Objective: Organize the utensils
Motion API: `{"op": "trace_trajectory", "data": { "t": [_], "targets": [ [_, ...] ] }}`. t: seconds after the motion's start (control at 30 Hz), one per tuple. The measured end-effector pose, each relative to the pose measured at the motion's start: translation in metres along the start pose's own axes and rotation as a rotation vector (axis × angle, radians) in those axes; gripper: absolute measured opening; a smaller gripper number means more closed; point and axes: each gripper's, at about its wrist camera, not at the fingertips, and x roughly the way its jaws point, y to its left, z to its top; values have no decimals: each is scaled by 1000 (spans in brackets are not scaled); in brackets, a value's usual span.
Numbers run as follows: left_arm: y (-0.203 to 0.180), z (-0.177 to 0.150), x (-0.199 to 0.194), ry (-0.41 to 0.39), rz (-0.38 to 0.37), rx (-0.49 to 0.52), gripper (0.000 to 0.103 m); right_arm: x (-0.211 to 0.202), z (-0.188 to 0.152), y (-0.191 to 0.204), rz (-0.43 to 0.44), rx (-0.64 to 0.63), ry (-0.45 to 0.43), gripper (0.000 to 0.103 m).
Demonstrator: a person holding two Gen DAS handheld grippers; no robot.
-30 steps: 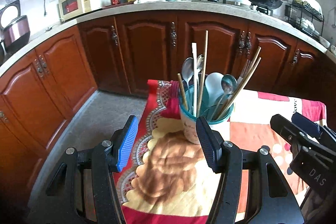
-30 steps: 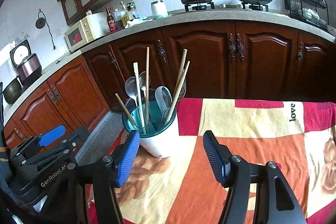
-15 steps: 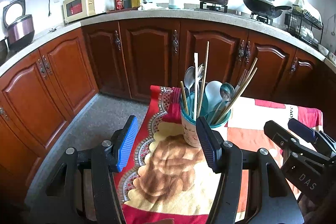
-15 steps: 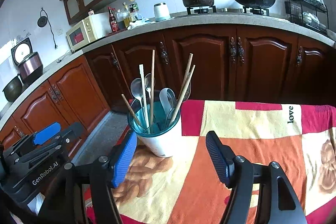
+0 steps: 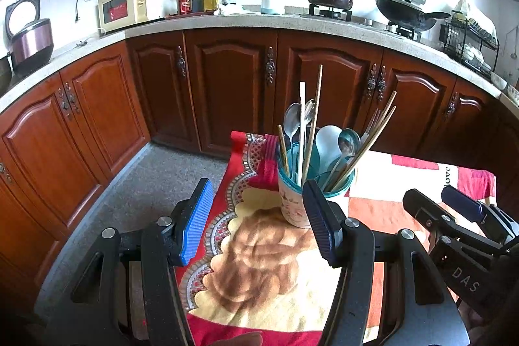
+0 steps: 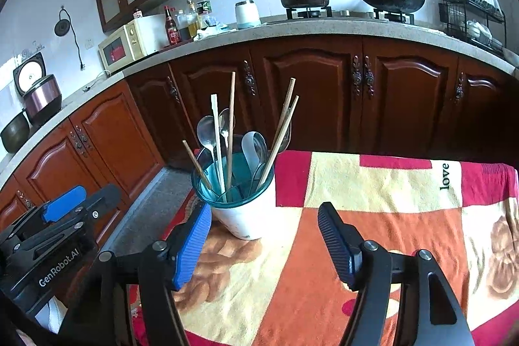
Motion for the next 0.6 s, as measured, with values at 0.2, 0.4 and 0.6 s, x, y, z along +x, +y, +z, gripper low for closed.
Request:
{"op": "trace_trajectory", "data": {
  "t": [0.2,0.4,0.6],
  "targets": [
    [0,-1,1,0,-1,-2,58,2,0,0,-3,2,1,66],
    [0,0,4,7,3,3,58,5,0,0,-4,-5,6,66],
    [1,0,4,6,2,2,58,8,0,0,-5,-2,9,66]
  ]
}}
